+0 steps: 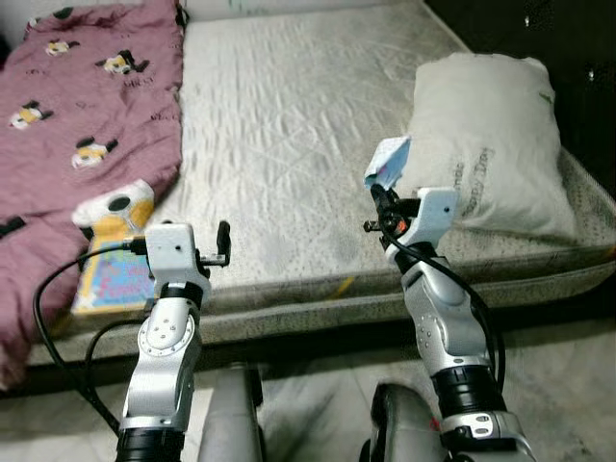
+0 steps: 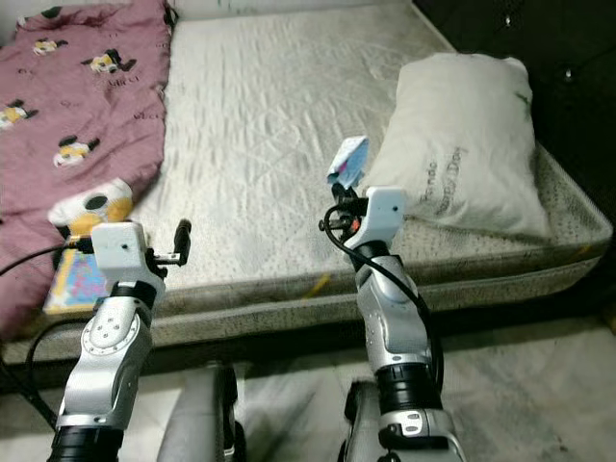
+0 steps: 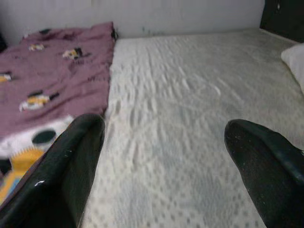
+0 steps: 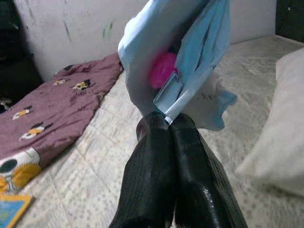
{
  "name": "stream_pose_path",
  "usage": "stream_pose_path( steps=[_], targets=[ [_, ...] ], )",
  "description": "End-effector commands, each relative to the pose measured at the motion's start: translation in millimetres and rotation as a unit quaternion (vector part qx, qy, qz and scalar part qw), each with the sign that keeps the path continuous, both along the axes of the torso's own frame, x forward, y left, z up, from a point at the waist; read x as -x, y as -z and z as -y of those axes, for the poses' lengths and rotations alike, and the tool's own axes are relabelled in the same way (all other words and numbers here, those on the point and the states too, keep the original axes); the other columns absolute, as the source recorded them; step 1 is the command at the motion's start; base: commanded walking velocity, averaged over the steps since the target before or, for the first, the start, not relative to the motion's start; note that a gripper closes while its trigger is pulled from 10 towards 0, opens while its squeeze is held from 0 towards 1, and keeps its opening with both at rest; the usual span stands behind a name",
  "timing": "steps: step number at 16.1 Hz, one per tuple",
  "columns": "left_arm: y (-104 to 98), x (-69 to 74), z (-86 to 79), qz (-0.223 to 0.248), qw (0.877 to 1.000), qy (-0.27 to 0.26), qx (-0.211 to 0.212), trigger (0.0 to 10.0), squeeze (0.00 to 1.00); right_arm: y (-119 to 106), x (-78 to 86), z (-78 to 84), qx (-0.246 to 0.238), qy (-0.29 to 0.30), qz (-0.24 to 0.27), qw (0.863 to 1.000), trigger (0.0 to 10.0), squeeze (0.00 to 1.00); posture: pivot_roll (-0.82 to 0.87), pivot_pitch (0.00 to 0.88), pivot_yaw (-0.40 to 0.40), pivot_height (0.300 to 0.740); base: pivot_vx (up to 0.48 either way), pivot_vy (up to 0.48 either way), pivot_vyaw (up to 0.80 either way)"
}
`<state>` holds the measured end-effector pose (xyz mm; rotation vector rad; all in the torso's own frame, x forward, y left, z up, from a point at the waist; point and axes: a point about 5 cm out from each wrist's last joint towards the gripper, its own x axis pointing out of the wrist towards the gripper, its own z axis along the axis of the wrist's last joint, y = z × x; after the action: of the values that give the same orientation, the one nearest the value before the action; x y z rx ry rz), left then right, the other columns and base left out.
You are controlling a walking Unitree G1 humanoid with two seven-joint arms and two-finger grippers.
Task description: Clean up the room
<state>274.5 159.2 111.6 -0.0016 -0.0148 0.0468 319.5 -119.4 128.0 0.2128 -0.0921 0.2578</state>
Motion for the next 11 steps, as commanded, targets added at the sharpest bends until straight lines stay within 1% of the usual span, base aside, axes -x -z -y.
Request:
stream_pose_path(
  steps=[1, 2, 4, 8, 11],
  targets=[
    [2.3, -0.6, -4.1, -0.002, 1.0, -0.005, -0.004, 10.0, 0.0, -6.7, -0.8, -1.6, -0.002, 0.0, 0.008, 1.0, 10.0, 0.0, 0.01, 0.0, 0.06, 0.71, 0.0, 0.0, 0.0],
    [1.2, -2.2, -4.2, 0.001, 1.0, -0.005, -0.004, 10.0, 0.0, -7.0, -1.7, -0.6, -0.002, 0.003, 0.008, 1.0, 10.0, 0.0, 0.01, 0.0, 0.064, 0.725, 0.0, 0.0, 0.0],
    [0.1, -4.2, -4.8, 0.004, 1.0, -0.004, -0.006, 10.0, 0.0, -7.3, -3.2, 0.1, -0.002, 0.006, 0.009, 1.0, 10.0, 0.0, 0.02, 0.0, 0.066, 0.74, 0.0, 0.0, 0.0],
    [3.7, -6.1, -6.9, 0.003, 1.0, -0.005, -0.012, 10.0, 0.0, -3.1, -3.2, 1.8, 0.005, 0.008, 0.004, 1.0, 10.0, 0.0, 0.01, 0.0, 0.062, 0.74, 0.0, 0.0, 0.0],
    [6.1, -4.3, -7.7, 0.001, 1.0, -0.009, -0.016, 10.0, 0.0, -1.8, -2.4, 3.9, 0.009, 0.008, 0.002, 1.0, 10.0, 0.0, 0.01, 0.0, 0.055, 0.74, 0.0, 0.0, 0.0]
  ],
)
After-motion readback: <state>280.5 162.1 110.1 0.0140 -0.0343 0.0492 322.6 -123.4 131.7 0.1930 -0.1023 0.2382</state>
